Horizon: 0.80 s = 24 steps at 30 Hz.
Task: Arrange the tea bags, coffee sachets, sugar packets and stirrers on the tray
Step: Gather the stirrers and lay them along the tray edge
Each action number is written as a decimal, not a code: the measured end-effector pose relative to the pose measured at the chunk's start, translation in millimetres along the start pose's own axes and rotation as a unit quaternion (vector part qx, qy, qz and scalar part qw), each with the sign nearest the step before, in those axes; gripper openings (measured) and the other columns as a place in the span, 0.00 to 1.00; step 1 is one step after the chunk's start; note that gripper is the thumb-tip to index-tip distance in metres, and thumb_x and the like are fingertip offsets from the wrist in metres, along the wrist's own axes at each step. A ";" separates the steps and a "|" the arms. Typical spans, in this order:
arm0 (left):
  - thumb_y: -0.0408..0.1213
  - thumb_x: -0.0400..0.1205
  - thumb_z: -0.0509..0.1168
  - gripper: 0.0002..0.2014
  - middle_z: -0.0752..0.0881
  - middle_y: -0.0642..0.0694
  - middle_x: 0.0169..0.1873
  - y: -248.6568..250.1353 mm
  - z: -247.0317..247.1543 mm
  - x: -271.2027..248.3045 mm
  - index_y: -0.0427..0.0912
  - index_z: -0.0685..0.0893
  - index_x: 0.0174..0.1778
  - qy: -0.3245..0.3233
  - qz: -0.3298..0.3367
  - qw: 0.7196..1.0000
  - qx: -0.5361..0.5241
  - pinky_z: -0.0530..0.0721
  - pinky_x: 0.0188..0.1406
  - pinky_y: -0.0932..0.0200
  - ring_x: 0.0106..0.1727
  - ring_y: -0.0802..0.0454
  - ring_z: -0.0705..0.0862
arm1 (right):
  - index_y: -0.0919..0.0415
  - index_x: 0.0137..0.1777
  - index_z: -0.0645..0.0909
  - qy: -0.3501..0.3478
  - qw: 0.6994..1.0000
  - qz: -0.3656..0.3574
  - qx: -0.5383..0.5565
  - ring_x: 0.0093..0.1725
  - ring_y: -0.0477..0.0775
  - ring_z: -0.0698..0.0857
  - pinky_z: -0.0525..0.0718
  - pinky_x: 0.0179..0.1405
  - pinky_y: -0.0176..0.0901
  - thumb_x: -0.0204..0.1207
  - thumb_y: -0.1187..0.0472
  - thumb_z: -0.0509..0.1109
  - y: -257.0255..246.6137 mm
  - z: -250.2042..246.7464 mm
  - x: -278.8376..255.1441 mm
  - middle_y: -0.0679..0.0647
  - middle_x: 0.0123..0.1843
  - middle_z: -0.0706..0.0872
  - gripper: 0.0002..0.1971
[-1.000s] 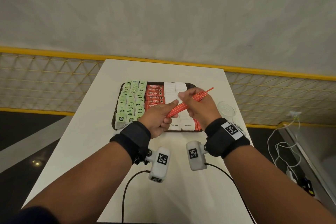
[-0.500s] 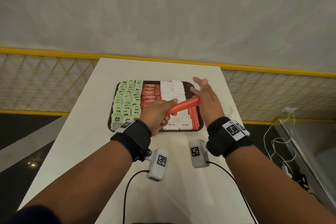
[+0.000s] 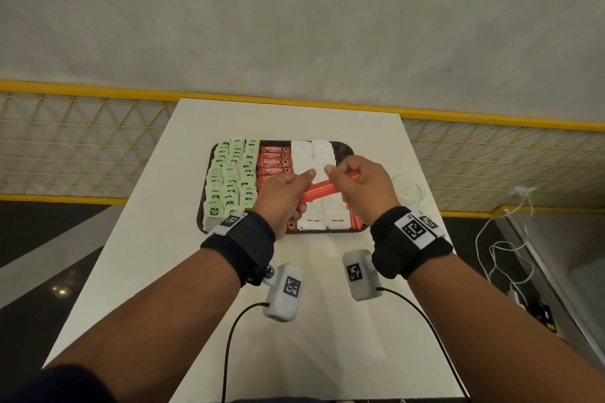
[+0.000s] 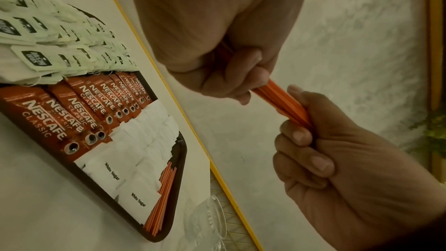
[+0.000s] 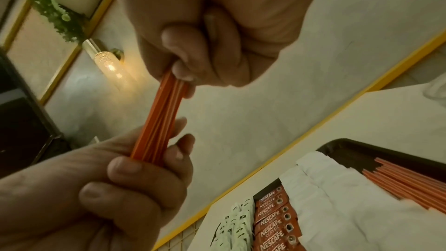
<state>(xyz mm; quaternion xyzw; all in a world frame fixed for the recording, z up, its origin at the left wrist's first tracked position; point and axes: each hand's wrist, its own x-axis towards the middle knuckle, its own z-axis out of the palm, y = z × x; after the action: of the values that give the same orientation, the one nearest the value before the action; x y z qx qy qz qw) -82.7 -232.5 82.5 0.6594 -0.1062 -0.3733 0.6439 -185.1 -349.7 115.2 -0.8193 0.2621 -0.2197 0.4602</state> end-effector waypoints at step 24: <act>0.41 0.87 0.61 0.11 0.73 0.48 0.23 -2.4 -55.9 13.3 0.40 0.77 0.41 -0.060 -0.209 0.965 -0.148 0.59 0.10 0.71 0.14 0.61 0.63 | 0.57 0.60 0.81 -0.182 0.966 0.061 0.171 0.27 0.52 0.81 0.83 0.29 0.45 0.69 0.63 0.82 -9.5 47.1 -1.0 0.56 0.36 0.87 0.20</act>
<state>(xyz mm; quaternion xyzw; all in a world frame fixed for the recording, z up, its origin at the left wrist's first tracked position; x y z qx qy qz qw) -39.1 -197.3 69.6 0.5406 0.0525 -0.5501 0.6343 -155.4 -314.8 100.8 -0.7370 0.1819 -0.0805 0.6459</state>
